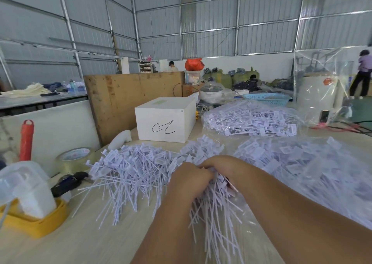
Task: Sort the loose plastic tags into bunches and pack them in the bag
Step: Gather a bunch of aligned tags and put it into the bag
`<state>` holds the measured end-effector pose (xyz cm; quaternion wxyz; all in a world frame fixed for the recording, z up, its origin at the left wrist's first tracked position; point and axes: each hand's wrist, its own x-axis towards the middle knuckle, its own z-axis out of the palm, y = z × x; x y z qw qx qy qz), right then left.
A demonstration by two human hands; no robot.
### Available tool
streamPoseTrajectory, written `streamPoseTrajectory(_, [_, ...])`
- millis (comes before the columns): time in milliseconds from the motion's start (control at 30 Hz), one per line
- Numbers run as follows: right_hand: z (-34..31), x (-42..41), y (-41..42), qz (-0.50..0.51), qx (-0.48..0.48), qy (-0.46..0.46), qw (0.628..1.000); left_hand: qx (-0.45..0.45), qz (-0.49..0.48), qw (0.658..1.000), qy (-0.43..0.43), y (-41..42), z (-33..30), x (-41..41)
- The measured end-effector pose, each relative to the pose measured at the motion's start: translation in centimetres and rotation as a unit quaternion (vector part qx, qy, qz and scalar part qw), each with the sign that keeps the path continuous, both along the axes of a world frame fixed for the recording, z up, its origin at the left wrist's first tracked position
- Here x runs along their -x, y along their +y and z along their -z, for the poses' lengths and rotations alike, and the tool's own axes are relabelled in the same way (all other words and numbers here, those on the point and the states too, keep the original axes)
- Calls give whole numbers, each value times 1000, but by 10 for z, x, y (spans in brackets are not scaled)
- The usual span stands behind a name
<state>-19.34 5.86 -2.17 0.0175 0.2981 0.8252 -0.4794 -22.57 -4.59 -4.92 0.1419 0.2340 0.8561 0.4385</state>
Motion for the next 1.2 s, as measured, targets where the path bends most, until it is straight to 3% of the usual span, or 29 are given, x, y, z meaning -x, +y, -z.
streamPoseTrajectory(67, [-4,2,0,-13,23,30,999,-15,-5,1000,-3,1,1,1])
streamPoseTrajectory(300, [13,-17,12,113,171,203,958,-76,-36,996,32,1,0,0])
streamPoseTrajectory(467, [1,-32,19,120,198,290,929,-117,-72,988,70,1,-2,4])
streamPoseTrajectory(733, [-6,-56,43,122,193,345,910,-66,-71,992,78,3,2,-6])
streamPoseTrajectory(933, [-5,-66,39,115,207,365,900,-110,1,994,-21,14,0,-20])
streamPoseTrajectory(1100, [-5,-75,37,107,180,383,900,-193,54,968,-151,20,-7,-36])
streamPoseTrajectory(1200, [-5,-82,34,95,175,403,893,-188,178,963,-80,21,-7,-43])
